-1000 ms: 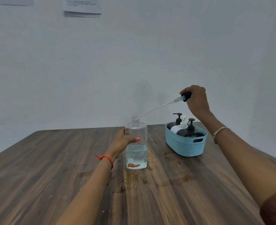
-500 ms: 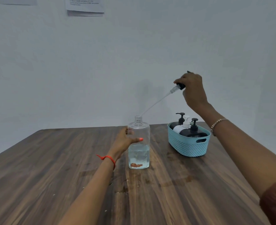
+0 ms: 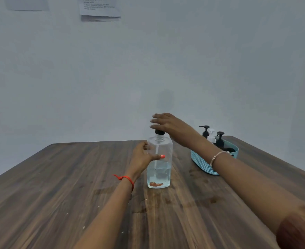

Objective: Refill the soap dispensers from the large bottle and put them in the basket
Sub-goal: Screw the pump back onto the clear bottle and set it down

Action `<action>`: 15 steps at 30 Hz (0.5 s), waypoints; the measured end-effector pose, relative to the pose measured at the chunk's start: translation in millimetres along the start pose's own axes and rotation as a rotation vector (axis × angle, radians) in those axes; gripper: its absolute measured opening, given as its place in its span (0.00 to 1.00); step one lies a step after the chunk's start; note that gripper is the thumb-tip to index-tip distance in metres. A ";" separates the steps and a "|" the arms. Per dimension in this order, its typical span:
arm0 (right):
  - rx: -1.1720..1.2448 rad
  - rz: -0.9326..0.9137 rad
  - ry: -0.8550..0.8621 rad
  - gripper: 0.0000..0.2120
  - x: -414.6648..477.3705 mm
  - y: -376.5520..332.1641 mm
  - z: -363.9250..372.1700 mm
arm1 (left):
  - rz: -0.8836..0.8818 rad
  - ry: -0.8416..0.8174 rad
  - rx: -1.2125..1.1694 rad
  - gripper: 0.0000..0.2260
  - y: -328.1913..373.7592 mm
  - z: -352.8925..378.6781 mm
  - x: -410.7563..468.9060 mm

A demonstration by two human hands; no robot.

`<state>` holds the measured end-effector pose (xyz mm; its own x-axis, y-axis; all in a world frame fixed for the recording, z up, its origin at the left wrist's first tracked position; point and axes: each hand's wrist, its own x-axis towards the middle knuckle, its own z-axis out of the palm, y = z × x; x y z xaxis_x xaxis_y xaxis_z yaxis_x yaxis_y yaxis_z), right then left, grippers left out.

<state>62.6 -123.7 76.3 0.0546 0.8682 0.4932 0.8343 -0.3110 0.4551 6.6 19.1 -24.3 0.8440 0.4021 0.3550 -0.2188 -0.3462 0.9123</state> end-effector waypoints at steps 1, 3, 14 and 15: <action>0.168 0.043 0.105 0.28 -2.8 -1.5 1.3 | -0.004 0.001 -0.007 0.28 -0.5 -0.4 -0.3; 0.503 0.239 0.274 0.32 -4.8 -5.5 4.3 | -0.014 0.000 -0.020 0.28 -0.8 -0.5 -0.3; 1.305 0.746 0.337 0.09 -7.8 -8.5 24.7 | 0.010 0.018 -0.006 0.29 5.4 4.0 -7.1; 1.297 0.747 0.330 0.09 -6.5 -9.3 24.7 | 0.012 0.022 0.001 0.30 5.6 3.9 -7.7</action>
<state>68.0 -116.9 50.6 0.6920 0.4950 0.5254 0.5713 0.0694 -0.8178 0.9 10.8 -22.7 0.8302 0.4165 0.3705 -0.2286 -0.3518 0.9077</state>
